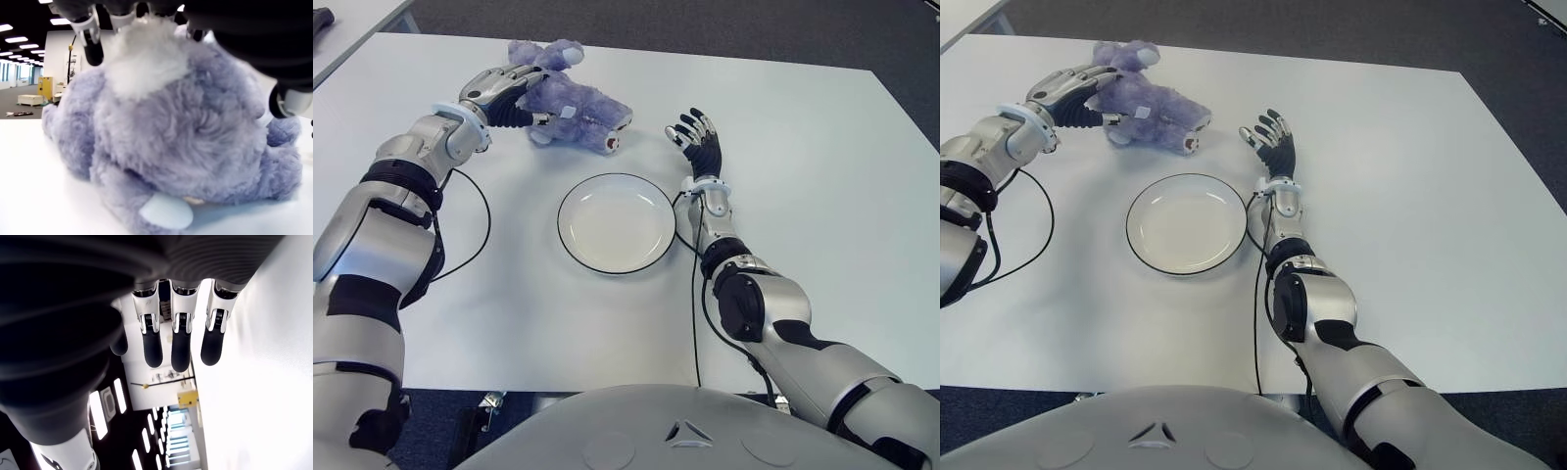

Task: Put the doll into the plate.

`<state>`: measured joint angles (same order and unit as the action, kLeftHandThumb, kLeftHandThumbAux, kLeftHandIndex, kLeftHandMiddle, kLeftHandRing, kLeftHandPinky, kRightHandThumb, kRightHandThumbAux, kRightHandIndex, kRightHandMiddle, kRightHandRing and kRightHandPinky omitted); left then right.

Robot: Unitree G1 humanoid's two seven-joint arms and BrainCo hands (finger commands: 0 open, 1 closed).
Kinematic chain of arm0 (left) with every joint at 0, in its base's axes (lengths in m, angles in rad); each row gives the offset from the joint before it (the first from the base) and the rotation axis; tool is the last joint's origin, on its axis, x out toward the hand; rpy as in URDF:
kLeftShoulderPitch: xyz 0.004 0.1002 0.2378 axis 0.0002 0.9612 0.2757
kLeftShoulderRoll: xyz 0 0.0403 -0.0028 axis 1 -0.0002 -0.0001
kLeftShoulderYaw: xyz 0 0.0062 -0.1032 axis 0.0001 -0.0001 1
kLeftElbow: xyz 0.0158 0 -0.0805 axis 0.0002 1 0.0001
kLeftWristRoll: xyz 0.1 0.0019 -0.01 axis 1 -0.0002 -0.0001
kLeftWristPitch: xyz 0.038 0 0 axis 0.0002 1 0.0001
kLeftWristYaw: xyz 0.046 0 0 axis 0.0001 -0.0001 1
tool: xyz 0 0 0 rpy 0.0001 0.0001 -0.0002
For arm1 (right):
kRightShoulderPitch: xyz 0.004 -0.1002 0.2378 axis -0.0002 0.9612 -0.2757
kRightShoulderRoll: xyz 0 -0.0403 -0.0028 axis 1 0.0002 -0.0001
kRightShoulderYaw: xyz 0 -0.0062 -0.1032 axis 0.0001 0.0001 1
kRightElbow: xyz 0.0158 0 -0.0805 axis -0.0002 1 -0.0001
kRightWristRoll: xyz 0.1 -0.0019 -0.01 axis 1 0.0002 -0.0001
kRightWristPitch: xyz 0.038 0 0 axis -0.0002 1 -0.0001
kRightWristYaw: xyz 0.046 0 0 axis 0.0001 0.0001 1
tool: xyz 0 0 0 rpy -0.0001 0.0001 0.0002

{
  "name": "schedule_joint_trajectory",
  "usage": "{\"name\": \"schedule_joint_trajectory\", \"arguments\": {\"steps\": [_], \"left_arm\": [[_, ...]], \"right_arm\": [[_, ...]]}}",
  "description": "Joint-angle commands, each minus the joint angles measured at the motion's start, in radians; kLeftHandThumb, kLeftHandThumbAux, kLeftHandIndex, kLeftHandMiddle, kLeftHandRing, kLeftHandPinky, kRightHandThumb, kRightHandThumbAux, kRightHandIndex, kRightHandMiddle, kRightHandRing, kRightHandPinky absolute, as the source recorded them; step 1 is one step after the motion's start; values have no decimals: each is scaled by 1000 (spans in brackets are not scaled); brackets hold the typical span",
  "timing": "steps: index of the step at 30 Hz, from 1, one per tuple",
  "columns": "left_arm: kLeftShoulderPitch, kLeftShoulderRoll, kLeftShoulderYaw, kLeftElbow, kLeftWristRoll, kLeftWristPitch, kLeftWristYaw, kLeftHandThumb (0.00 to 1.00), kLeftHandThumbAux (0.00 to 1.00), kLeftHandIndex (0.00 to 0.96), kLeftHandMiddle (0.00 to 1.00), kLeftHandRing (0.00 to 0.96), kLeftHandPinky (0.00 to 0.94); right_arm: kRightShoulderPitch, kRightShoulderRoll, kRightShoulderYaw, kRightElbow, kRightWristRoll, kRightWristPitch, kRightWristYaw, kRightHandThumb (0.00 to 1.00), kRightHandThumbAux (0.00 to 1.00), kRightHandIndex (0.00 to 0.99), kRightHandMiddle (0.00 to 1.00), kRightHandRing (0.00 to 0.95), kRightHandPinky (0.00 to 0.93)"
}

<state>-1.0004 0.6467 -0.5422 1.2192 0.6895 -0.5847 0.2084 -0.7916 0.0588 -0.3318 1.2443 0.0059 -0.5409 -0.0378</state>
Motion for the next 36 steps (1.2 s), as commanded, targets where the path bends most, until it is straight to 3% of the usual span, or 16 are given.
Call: {"name": "schedule_joint_trajectory", "arguments": {"steps": [1, 12, 19, 21, 23, 24, 25, 27, 28, 29, 33, 35, 36], "left_arm": [[-13, -45, -42, 7, 50, -2, -42, 289, 296, 0, 0, 19, 91], [-32, -98, -68, 29, 62, 26, -25, 263, 285, 0, 0, 16, 1], [-28, -184, -100, 61, 96, 116, 77, 272, 305, 0, 0, 32, 23], [-23, -198, -114, 63, 116, 145, 153, 380, 347, 0, 0, 48, 181], [-16, -209, -130, 64, 141, 174, 251, 441, 365, 0, 0, 57, 230], [-13, -214, -136, 66, 152, 185, 293, 558, 394, 0, 0, 69, 283], [-9, -220, -143, 68, 163, 198, 341, 579, 399, 0, 0, 71, 292], [-3, -232, -157, 75, 182, 221, 423, 733, 432, 0, 4, 112, 357], [-2, -239, -168, 80, 197, 239, 467, 748, 435, 0, 5, 117, 363], [-2, -244, -176, 84, 207, 251, 495, 841, 452, 94, 94, 223, 428], [-4, -265, -210, 113, 245, 322, 567, 939, 457, 192, 160, 308, 494], [-6, -275, -237, 129, 275, 376, 599, 992, 670, 259, 209, 353, 469], [-7, -279, -255, 136, 293, 404, 609, 998, 692, 268, 216, 352, 471]], "right_arm": [[205, 41, -8, 121, 5, 151, -14, 192, 817, 152, 222, 235, 257], [201, 43, -7, 121, 3, 156, -21, 287, 833, 161, 234, 243, 261], [198, 44, -4, 121, 1, 160, -27, 311, 840, 162, 236, 247, 263], [198, 44, -5, 121, 2, 161, -26, 314, 841, 162, 237, 250, 268], [198, 44, -5, 121, 2, 162, -26, 317, 840, 162, 237, 250, 269], [198, 44, -6, 121, 3, 162, -26, 323, 841, 162, 237, 249, 264], [198, 43, -6, 121, 3, 161, -25, 325, 840, 163, 237, 249, 264], [198, 43, -7, 121, 5, 160, -25, 331, 843, 165, 238, 248, 263], [197, 43, -8, 121, 5, 160, -25, 332, 843, 165, 238, 248, 263], [197, 43, -8, 121, 5, 160, -25, 334, 844, 167, 241, 250, 264], [199, 43, -8, 121, 5, 161, -24, 338, 844, 168, 242, 252, 266], [199, 43, -8, 121, 5, 161, -24, 338, 844, 170, 240, 250, 265], [200, 43, -8, 121, 5, 160, -24, 339, 843, 170, 240, 249, 265]]}}
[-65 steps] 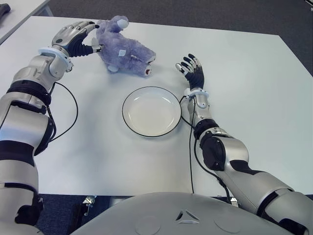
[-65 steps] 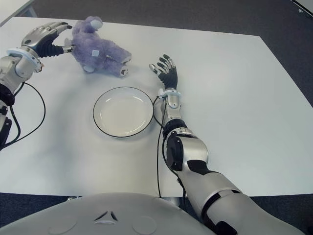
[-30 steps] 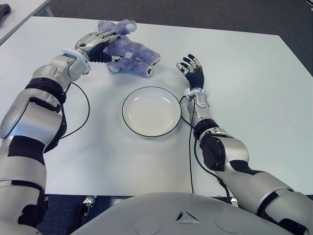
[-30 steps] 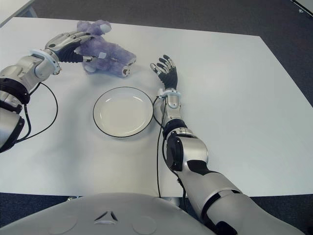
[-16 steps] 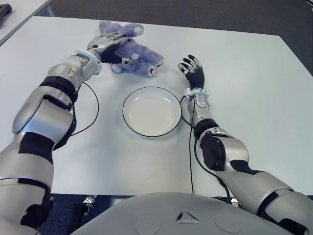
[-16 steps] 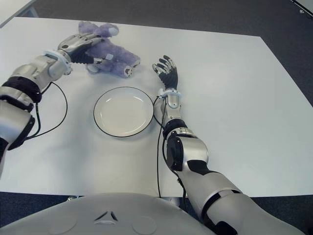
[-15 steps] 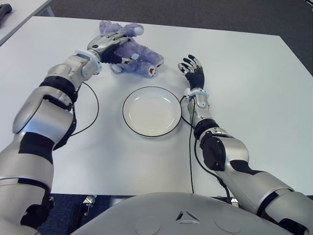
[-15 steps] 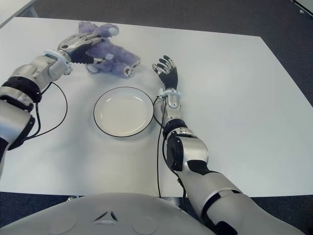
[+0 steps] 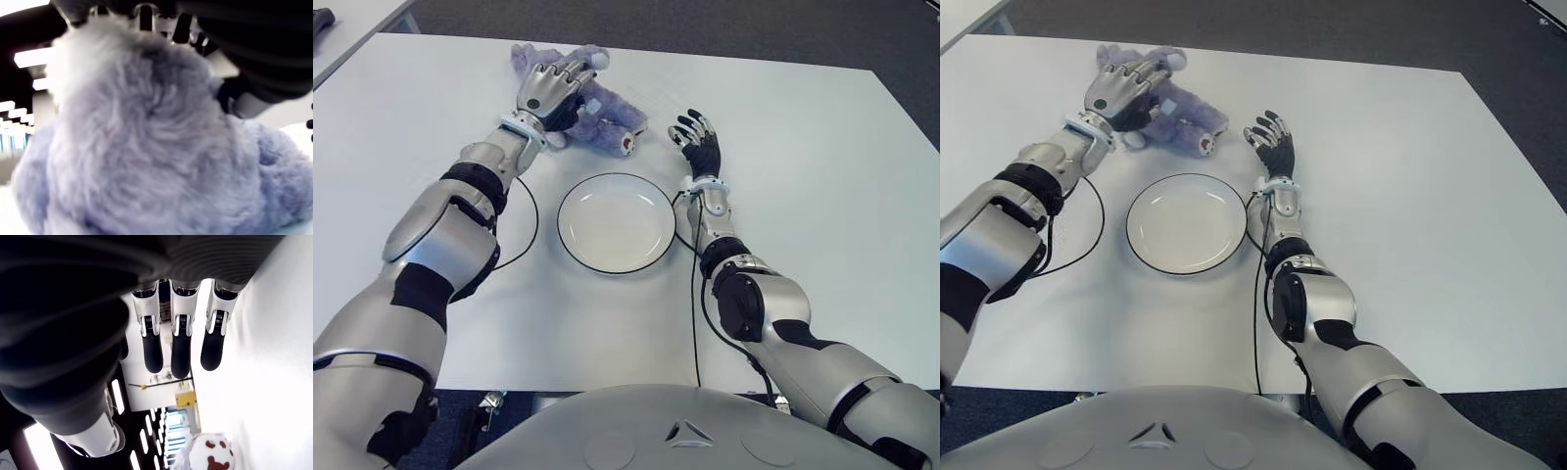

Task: Put the doll into the plate.

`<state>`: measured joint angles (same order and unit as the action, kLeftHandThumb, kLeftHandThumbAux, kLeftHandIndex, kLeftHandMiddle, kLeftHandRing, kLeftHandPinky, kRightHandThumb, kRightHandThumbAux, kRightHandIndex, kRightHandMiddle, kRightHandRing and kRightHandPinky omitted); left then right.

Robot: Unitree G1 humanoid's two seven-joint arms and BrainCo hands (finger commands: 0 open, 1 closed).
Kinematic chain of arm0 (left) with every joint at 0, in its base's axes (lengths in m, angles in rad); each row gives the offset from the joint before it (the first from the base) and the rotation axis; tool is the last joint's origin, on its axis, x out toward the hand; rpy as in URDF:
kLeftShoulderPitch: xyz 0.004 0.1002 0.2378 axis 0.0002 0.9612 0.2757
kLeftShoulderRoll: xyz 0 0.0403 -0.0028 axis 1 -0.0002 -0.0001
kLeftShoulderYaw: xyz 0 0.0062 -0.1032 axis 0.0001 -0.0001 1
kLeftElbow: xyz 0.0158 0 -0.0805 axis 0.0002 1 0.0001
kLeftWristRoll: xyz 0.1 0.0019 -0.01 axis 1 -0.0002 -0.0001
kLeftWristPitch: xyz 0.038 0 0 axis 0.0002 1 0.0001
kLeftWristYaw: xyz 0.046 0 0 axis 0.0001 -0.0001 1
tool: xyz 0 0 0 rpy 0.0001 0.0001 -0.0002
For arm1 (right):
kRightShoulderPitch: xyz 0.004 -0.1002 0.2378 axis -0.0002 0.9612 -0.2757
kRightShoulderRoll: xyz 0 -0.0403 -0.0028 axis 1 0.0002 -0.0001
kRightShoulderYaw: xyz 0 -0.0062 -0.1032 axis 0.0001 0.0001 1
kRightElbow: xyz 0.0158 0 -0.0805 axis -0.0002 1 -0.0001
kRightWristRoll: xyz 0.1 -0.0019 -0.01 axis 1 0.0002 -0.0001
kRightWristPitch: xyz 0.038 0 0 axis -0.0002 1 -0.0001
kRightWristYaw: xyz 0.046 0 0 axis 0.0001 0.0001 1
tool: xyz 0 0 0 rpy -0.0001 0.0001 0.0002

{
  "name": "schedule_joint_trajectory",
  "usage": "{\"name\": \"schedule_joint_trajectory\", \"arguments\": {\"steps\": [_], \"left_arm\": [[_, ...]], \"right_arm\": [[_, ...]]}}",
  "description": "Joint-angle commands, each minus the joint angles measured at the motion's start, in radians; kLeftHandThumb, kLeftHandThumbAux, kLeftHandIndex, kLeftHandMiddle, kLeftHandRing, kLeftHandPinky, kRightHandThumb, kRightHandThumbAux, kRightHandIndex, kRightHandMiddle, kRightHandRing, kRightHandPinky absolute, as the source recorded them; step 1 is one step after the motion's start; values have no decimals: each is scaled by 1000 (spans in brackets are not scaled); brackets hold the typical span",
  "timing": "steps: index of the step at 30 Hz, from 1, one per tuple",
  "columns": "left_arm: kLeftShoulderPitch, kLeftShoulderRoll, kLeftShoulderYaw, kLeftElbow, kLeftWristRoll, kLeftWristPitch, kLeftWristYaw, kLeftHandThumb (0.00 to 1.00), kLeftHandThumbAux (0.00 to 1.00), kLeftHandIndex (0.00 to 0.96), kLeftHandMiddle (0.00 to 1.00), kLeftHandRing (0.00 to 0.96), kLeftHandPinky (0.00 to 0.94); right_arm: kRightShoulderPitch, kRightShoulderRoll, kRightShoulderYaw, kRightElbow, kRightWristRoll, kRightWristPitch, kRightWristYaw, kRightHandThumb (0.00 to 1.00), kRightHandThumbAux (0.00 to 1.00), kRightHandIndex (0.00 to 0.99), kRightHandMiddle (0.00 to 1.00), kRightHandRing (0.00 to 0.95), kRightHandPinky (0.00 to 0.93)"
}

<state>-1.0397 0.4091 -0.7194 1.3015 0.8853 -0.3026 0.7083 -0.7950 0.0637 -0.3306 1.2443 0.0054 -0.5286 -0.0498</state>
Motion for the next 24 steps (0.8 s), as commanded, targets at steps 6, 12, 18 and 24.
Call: {"name": "schedule_joint_trajectory", "arguments": {"steps": [6, 12, 18, 24], "left_arm": [[28, -47, -132, 69, 146, 199, 133, 1000, 689, 353, 351, 390, 477], [23, -24, -158, 82, 165, 235, 77, 1000, 666, 377, 419, 458, 535], [9, -23, -178, 91, 176, 290, -19, 958, 647, 408, 467, 578, 774], [-6, -23, -178, 95, 162, 309, -149, 946, 655, 368, 494, 555, 816]], "right_arm": [[203, 39, -11, 120, 8, 146, -10, 345, 843, 171, 238, 247, 263], [203, 41, -11, 120, 9, 146, -14, 341, 839, 168, 235, 248, 268], [204, 43, -11, 120, 8, 143, -16, 346, 838, 173, 236, 249, 269], [205, 44, -13, 120, 10, 139, -15, 353, 841, 178, 239, 250, 271]]}}
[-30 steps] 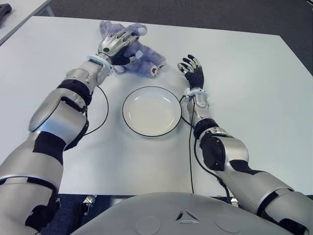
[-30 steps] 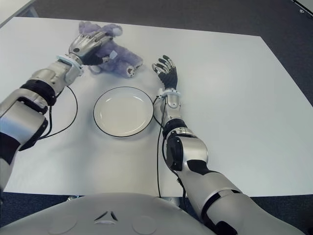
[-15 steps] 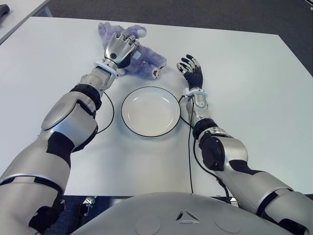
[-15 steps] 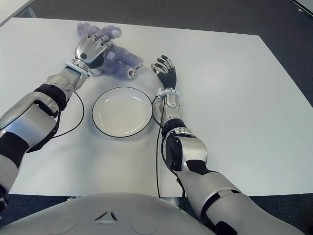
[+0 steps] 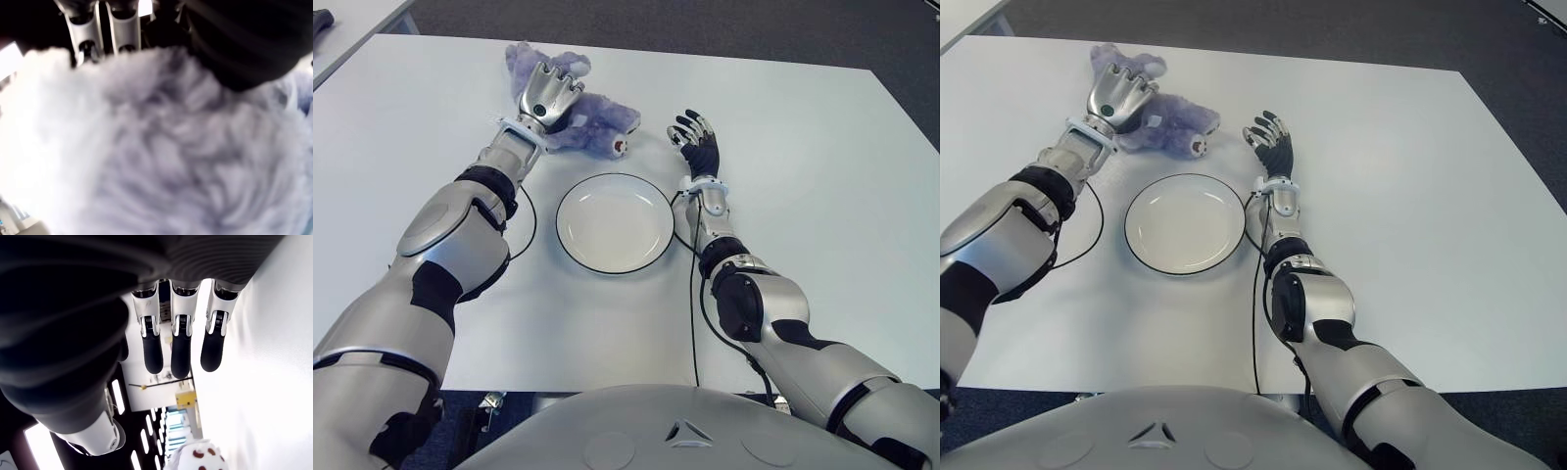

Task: Put the doll into the plate.

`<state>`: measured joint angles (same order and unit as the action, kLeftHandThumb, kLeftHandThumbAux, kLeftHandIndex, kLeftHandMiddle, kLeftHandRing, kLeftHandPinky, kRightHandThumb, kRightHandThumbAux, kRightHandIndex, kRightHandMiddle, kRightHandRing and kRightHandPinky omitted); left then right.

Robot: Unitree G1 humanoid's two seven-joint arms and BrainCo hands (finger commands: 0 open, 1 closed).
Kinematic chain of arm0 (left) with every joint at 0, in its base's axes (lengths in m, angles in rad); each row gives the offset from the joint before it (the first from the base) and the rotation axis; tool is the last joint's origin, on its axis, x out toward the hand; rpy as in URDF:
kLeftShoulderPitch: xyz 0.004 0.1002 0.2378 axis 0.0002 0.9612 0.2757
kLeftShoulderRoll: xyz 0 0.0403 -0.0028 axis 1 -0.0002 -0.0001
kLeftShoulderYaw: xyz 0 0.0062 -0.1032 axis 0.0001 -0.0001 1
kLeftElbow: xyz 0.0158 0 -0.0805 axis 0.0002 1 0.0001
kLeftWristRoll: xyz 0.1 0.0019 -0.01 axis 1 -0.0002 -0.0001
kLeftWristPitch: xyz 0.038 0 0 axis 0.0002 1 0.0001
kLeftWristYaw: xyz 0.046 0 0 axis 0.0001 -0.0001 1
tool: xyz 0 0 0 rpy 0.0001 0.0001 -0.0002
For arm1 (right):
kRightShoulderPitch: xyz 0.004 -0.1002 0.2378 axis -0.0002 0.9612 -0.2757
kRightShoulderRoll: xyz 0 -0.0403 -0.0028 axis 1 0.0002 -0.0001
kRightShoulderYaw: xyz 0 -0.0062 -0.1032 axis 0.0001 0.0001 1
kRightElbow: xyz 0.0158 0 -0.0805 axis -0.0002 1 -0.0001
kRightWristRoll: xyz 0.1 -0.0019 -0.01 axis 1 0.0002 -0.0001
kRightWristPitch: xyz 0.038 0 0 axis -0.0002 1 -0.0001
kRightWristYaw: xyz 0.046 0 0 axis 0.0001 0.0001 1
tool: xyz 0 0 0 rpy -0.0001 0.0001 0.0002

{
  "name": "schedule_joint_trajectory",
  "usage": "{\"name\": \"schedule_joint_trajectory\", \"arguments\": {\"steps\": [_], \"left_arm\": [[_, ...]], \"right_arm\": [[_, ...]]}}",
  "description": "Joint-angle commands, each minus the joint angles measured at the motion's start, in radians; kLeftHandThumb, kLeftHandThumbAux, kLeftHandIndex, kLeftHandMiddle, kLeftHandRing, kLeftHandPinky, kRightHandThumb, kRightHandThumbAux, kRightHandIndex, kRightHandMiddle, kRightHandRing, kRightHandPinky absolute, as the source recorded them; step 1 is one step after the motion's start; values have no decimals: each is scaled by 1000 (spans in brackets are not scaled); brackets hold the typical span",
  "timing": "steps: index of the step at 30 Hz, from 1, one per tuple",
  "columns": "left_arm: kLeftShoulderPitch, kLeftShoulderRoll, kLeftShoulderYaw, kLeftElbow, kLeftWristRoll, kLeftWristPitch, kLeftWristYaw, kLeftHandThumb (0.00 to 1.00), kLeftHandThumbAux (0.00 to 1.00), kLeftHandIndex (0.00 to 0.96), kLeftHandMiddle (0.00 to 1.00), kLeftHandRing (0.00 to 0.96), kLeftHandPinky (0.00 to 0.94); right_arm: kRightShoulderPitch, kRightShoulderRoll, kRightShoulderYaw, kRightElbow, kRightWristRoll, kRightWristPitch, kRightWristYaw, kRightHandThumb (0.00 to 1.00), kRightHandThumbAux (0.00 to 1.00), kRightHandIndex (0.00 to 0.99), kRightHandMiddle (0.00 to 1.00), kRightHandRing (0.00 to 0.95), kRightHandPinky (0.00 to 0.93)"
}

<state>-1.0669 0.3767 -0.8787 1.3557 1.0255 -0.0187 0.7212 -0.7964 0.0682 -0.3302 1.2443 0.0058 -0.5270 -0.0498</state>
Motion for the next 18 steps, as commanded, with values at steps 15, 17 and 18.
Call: {"name": "schedule_joint_trajectory", "arguments": {"steps": [15, 17, 18], "left_arm": [[25, 22, 65, 28, -61, -12, -197, 847, 671, 394, 550, 816, 820], [26, 20, 77, 27, -71, -15, -198, 847, 671, 395, 550, 813, 820], [26, 21, 85, 25, -77, -18, -198, 847, 671, 395, 550, 813, 821]], "right_arm": [[206, 40, -16, 119, 13, 133, -13, 344, 837, 179, 241, 255, 281], [206, 40, -17, 119, 14, 133, -12, 351, 837, 180, 243, 255, 276], [206, 40, -17, 119, 14, 133, -12, 355, 836, 180, 244, 255, 275]]}}
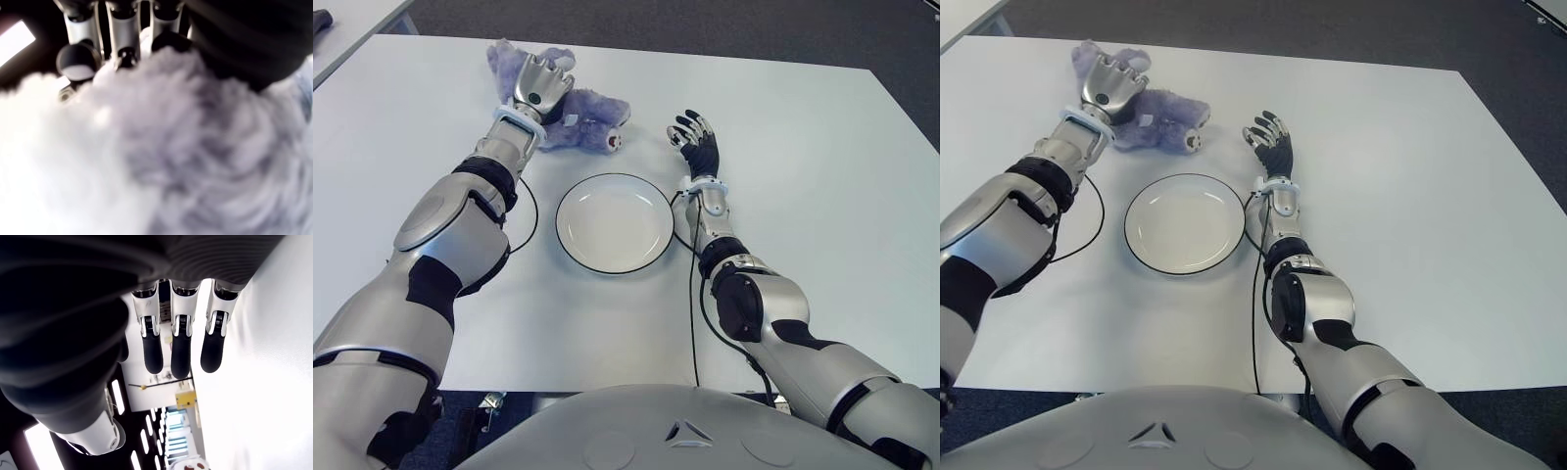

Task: Put the doll into the plate.

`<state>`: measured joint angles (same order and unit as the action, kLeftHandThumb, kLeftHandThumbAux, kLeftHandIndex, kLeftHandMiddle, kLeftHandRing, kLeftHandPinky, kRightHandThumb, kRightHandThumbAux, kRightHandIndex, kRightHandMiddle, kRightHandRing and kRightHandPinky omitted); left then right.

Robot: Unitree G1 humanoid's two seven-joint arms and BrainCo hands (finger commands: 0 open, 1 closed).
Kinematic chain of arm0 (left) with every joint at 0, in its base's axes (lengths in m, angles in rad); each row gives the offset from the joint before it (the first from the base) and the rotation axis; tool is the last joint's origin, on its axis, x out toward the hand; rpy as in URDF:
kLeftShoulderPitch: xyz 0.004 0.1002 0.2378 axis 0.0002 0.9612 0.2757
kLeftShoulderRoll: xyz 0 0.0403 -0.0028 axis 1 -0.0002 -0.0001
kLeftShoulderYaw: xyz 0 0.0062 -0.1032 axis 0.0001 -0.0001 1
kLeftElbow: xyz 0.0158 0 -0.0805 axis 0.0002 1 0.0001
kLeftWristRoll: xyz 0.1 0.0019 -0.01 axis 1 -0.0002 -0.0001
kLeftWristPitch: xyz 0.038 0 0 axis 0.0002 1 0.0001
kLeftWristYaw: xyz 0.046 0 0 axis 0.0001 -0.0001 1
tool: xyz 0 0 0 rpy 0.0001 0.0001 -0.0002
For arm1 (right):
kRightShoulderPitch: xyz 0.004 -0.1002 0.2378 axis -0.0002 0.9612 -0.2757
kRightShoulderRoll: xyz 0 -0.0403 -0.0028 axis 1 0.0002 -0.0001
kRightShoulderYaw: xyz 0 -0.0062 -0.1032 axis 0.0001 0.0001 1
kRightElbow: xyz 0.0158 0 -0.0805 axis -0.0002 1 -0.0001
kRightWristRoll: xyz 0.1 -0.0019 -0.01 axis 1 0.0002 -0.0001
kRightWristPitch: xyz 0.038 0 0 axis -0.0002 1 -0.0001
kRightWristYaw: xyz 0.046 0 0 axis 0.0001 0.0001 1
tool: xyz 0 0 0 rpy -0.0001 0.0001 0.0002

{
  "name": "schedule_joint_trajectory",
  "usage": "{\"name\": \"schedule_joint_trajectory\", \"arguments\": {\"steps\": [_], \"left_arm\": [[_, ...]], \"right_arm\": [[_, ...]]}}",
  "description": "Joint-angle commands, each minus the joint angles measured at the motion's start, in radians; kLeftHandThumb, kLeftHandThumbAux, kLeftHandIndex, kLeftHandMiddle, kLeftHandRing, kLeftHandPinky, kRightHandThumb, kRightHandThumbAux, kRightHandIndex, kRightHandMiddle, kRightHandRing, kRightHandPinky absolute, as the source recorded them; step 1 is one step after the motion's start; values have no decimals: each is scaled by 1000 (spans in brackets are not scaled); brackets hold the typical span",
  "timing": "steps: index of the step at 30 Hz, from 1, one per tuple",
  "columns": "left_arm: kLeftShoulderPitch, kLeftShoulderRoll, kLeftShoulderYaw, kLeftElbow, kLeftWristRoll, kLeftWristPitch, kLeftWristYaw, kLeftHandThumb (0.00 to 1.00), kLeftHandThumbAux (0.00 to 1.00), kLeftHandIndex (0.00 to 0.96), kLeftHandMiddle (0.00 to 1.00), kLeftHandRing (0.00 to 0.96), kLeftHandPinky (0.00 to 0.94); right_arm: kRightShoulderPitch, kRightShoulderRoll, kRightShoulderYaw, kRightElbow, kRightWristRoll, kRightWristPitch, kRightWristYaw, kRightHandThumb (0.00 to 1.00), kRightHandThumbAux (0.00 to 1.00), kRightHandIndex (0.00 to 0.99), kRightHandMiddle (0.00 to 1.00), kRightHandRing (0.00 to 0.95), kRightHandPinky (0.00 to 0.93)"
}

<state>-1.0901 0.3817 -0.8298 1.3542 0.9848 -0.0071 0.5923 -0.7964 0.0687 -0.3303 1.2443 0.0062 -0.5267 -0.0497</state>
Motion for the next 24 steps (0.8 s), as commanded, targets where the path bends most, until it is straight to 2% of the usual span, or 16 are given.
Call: {"name": "schedule_joint_trajectory", "arguments": {"steps": [1, 18, 24], "left_arm": [[50, 16, 45, 25, -45, -35, -68, 847, 672, 395, 549, 811, 811], [56, 30, 80, 14, -62, -93, -19, 846, 672, 391, 542, 809, 816], [43, 36, 83, -19, -59, -135, 67, 847, 672, 391, 540, 814, 824]], "right_arm": [[206, 40, -17, 119, 14, 134, -13, 357, 837, 181, 244, 255, 274], [208, 36, -11, 120, 7, 133, -12, 356, 835, 181, 243, 253, 269], [207, 36, -11, 119, 7, 131, -10, 367, 836, 182, 243, 254, 273]]}}
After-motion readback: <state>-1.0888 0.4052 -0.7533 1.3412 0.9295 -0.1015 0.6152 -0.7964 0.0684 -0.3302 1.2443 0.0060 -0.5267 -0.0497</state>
